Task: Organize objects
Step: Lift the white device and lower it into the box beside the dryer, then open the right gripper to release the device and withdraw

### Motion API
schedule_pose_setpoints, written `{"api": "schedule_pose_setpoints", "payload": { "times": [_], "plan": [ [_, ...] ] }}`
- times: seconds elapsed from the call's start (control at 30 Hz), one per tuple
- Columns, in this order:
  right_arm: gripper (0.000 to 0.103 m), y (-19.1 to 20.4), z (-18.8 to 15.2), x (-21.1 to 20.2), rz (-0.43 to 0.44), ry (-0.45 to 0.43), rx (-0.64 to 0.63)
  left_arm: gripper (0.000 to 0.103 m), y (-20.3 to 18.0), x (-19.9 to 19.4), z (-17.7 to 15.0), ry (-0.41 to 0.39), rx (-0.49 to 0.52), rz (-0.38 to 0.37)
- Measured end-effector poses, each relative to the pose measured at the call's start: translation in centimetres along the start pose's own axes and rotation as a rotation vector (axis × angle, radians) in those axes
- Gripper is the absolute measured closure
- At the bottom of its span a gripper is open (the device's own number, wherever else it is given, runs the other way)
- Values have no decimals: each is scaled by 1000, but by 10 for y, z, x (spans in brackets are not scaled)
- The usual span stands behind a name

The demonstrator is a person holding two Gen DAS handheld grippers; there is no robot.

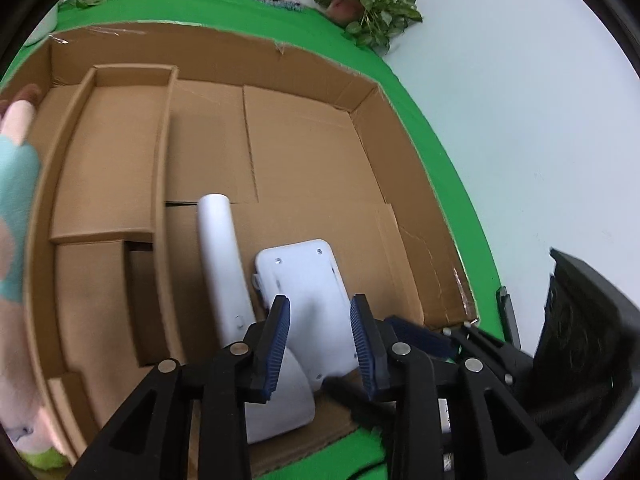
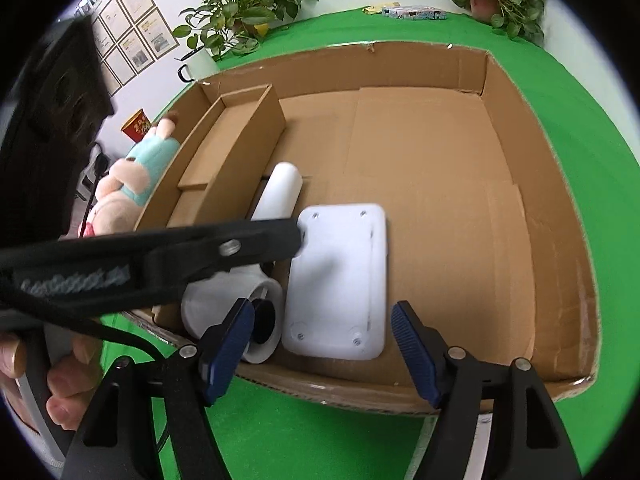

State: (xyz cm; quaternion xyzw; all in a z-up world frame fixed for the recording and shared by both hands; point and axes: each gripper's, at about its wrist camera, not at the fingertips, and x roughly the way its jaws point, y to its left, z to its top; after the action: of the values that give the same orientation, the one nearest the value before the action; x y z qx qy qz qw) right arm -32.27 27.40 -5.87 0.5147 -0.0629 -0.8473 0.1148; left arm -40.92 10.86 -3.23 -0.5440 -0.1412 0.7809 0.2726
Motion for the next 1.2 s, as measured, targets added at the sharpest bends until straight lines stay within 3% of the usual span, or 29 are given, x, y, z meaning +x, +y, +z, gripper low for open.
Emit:
{"api": "schedule_pose_setpoints", "payload": {
  "times": [0.1,0.17,0.33,0.57,0.63,0.7,0.73,0.77,0.83,0.87,0.93,1.03,1.2],
  "plan": [
    [34,-6,7,7,-14,23,18,73,5,-14,-5,-37,-2,13],
    [52,-11,9,15,2,56,49,73,8,-24,-10,-50,-3,15],
    [65,-11,4,22,6,114,83,73,15,-27,-17,-57,4,23],
    [63,-7,4,15,2,157,83,73,17,-38,-23,-83,26,27],
    [57,-6,1,6,-20,104,77,68,16,-36,-22,-102,42,38],
    [40,-3,-3,-9,-48,4,66,61,12,-45,-27,-142,66,69],
    [23,-2,-7,-18,-66,-53,57,56,10,-51,-30,-169,82,88],
    [17,1,-15,-34,-98,-150,35,52,5,-59,-35,-217,108,121],
    [17,8,-32,-52,-152,-256,-21,34,-2,-74,-45,-313,154,182],
    [17,12,-40,-58,-171,-286,-52,28,-5,-81,-52,-359,172,213],
    [17,16,-53,-66,-204,-329,-87,4,-14,-98,-70,-474,210,270],
    [17,19,-74,-80,-277,-402,-110,1,-24,-112,-99,-595,251,362],
    [17,18,-94,-93,-265,-481,-86,1,-39,-107,-138,-637,285,492]
  ]
}}
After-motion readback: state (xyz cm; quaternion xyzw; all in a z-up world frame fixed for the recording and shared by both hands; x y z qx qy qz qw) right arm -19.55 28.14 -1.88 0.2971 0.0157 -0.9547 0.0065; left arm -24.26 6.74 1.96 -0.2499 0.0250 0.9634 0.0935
